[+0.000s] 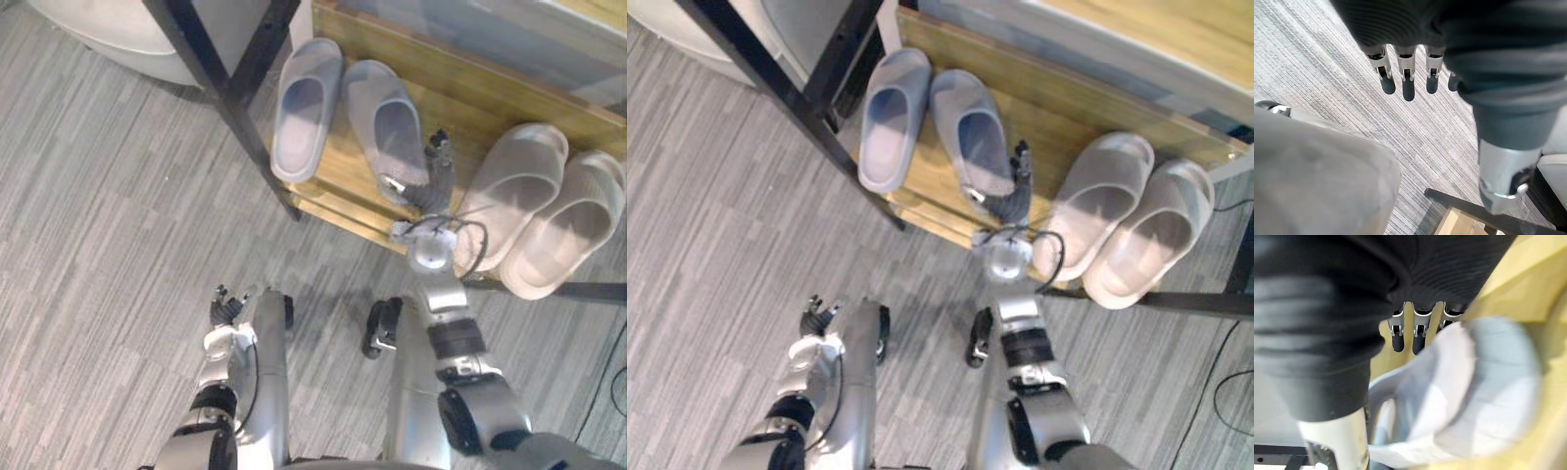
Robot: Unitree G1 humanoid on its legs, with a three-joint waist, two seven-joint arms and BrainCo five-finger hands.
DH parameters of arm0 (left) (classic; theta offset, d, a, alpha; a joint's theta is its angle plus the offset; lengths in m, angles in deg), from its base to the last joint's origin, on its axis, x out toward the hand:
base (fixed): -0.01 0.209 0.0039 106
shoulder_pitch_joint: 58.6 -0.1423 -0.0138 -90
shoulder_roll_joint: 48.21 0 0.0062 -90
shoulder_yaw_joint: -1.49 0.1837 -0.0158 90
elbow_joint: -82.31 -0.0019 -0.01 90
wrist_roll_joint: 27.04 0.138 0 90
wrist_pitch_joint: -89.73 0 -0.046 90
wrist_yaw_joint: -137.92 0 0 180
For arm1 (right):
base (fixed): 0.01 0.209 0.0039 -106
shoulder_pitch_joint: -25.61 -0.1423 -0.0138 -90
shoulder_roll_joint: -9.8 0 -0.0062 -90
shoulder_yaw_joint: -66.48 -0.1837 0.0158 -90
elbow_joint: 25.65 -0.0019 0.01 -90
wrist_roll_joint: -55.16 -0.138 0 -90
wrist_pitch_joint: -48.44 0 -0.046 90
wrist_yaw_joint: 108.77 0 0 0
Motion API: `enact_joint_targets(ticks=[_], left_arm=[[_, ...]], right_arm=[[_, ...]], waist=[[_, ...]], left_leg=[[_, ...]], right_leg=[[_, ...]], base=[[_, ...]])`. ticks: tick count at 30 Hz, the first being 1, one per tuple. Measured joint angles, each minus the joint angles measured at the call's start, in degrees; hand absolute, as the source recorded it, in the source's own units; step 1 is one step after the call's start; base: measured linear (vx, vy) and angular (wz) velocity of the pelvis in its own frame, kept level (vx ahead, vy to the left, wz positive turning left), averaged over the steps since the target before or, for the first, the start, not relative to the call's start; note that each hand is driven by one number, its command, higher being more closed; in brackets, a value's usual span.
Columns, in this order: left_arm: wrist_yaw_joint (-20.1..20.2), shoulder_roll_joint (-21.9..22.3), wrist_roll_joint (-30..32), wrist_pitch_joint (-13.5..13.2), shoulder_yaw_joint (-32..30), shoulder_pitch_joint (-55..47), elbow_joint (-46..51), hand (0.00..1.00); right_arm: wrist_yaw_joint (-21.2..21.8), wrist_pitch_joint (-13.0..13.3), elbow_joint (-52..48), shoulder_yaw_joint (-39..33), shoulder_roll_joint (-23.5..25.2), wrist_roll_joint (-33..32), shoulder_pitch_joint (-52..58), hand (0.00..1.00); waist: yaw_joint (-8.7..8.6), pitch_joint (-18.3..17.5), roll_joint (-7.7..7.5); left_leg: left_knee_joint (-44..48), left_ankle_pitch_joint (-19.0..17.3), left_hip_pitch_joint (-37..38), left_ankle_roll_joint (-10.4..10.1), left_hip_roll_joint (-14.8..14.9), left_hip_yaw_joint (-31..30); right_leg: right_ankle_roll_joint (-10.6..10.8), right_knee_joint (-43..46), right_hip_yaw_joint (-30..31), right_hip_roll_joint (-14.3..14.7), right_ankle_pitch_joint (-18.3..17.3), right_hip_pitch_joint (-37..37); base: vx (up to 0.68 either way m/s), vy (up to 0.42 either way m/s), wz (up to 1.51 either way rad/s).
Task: Organize the slippers on the shoe rack
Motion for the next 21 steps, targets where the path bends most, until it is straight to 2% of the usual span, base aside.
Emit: enact_joint_targets(ticks=[8, 14, 21], left_arm=[[0.09, 0.25, 0.14, -0.01, -1.61, -0.36, 0.02, 0.0], [0.06, 0.08, 1.07, 0.22, -2.03, -0.47, 0.0, 0.0], [-0.01, 0.14, 1.07, 0.22, -2.11, -0.47, 0.12, 0.0]], right_arm=[[3.05, 2.86, -0.07, 0.83, 1.3, -5.11, 1.32, 0.0], [4.66, 2.89, 0.05, 3.28, 3.32, -9.74, 0.91, 0.0], [3.6, 2.98, 1.12, 3.2, 4.83, -16.59, -0.95, 0.0]], waist=[[-0.01, -0.07, -0.37], [0.03, 0.42, -1.06], [0.07, 0.45, -1.06]], left_leg=[[-0.93, 0.08, 0.57, -0.14, 0.19, 0.29], [-2.21, 0.12, 2.22, -0.21, 0.16, 0.34], [-2.94, 0.32, 2.18, -0.51, 0.08, 0.16]], right_leg=[[0.13, -0.77, -0.09, 0.01, 0.07, 0.47], [0.42, -1.67, -0.34, -0.09, -0.11, 2.19], [0.38, -2.22, -0.68, -0.2, -0.08, 2.22]], base=[[0.01, -0.001, 0.0], [0.03, -0.007, 0.01], [0.02, -0.005, 0.01]])
